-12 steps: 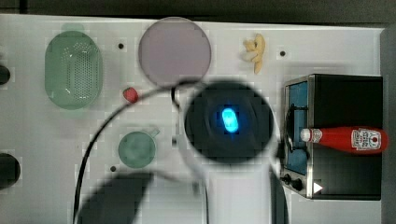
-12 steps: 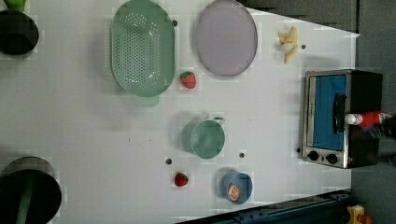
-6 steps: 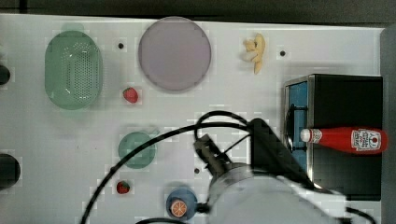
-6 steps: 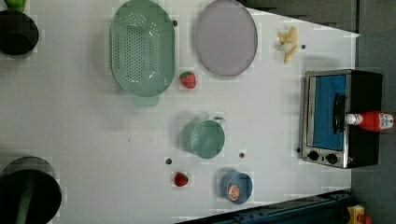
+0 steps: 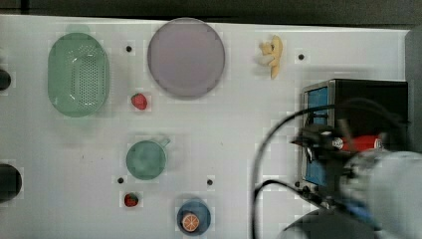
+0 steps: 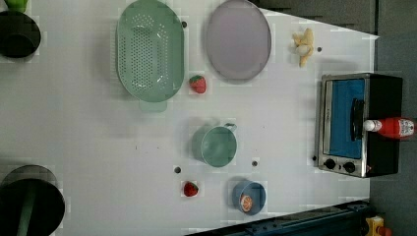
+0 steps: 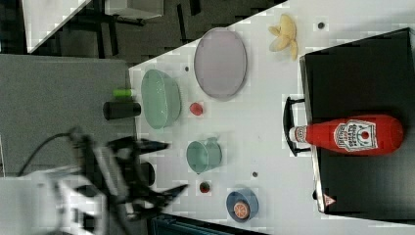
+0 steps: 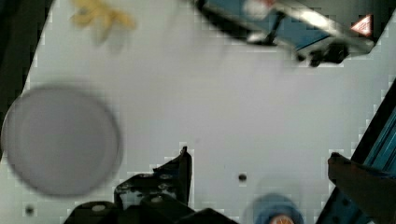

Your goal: Pick Ketchup from oven and place it on table.

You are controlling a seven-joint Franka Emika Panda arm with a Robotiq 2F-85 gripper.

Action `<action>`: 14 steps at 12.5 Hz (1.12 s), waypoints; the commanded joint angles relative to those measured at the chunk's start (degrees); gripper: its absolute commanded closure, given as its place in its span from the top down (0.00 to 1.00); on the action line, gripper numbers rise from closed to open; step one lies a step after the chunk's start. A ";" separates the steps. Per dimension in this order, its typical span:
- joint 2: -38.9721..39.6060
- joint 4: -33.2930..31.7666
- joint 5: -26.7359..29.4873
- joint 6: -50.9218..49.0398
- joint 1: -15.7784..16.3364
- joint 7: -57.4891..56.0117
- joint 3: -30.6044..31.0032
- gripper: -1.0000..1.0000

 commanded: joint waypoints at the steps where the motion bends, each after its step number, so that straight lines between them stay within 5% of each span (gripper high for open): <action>1: 3.78 -0.91 1.05 4.68 -1.88 -1.28 -4.75 1.00; 9: 21.05 0.17 1.29 25.07 -2.86 -1.28 -15.78 1.00; 14: 29.14 0.75 10.36 29.63 -4.22 -1.25 -17.63 1.00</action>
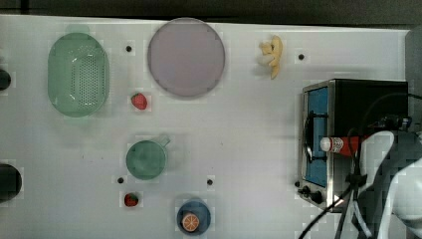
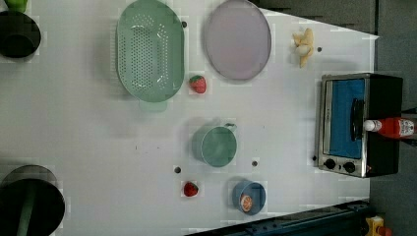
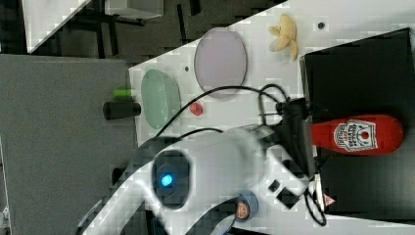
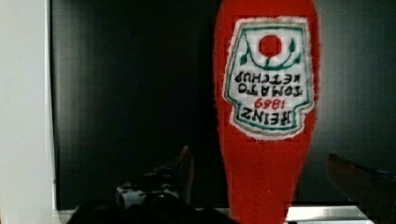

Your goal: Pick Ketchup from oven and place it on table.

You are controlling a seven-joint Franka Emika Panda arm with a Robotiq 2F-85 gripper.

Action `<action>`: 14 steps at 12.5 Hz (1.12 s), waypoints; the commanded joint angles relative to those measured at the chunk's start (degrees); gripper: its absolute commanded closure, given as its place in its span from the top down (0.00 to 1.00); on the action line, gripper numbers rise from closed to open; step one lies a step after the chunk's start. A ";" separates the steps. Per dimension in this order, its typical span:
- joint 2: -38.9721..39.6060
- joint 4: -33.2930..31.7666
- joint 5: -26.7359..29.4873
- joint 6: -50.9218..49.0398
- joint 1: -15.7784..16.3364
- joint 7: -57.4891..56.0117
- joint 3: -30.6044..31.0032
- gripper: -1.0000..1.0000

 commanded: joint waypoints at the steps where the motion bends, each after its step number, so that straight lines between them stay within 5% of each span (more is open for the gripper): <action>1: 2.28 1.19 0.76 2.96 -0.82 -1.26 -1.23 1.00; 8: 6.43 0.99 0.97 4.78 -1.47 -1.26 -1.16 1.00; 12: 7.08 1.09 1.81 5.34 -1.37 -1.26 -0.96 0.64; 14: 7.05 1.32 1.78 5.33 -1.33 -1.26 -0.95 0.64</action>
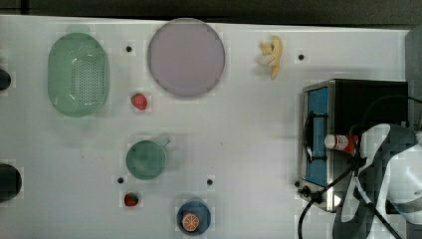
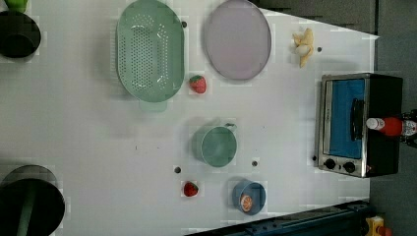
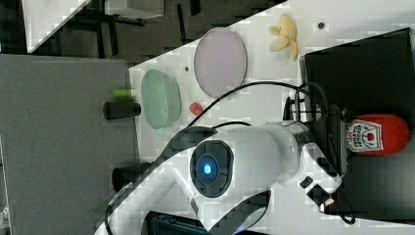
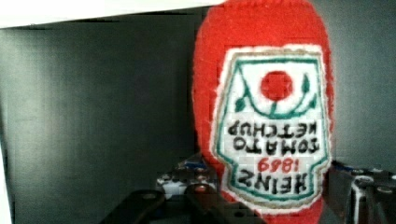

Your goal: Pick Ketchup from oven and place it on table.

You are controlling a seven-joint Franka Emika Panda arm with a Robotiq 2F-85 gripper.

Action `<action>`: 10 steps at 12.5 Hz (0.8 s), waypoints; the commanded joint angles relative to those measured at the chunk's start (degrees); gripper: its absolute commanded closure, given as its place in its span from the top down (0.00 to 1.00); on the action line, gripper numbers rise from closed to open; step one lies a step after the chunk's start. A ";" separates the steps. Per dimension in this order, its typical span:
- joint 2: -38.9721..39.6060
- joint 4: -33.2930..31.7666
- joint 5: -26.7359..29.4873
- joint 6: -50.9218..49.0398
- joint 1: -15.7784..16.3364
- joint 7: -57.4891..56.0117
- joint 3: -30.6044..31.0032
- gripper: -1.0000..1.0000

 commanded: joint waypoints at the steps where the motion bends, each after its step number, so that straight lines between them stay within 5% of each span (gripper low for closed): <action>1: -0.22 0.72 -0.66 0.53 0.72 -1.26 -0.03 0.64; 4: -3.70 6.77 -2.98 -2.23 2.34 -5.40 0.19 0.64; 10: -12.98 19.52 -5.63 -27.61 9.33 -8.71 6.21 0.64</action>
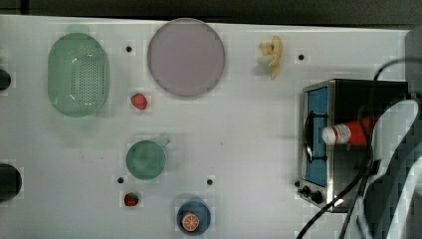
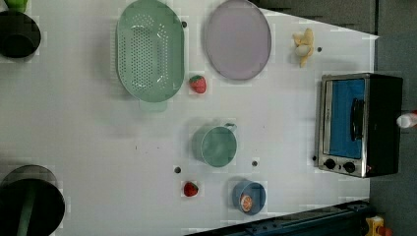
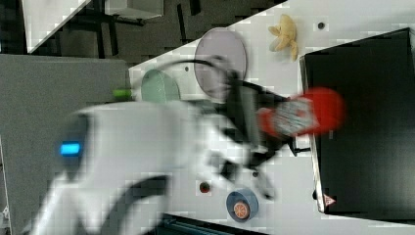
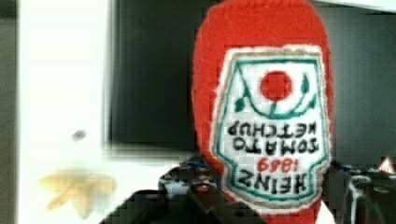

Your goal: Pick Ketchup from oven and place it on table.

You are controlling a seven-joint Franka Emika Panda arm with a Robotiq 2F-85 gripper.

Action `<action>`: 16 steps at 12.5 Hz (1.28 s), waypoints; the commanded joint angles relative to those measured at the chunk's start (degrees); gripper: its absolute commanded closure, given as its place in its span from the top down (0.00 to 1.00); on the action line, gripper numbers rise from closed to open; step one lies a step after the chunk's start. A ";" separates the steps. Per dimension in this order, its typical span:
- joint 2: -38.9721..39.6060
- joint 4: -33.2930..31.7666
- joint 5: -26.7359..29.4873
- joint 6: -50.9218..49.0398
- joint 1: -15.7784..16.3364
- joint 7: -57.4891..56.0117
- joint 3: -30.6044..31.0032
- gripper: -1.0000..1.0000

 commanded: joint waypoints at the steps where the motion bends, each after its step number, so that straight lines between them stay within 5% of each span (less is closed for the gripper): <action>1: -6.27 4.80 -0.25 -7.77 6.67 -3.81 4.74 0.64; 8: -8.73 1.69 -1.49 -9.49 9.80 -2.11 22.30 0.64; 12: -8.44 -10.13 -3.33 -7.12 10.11 8.68 27.65 0.64; 16: -6.72 -25.66 -3.36 9.42 10.07 11.52 27.79 0.64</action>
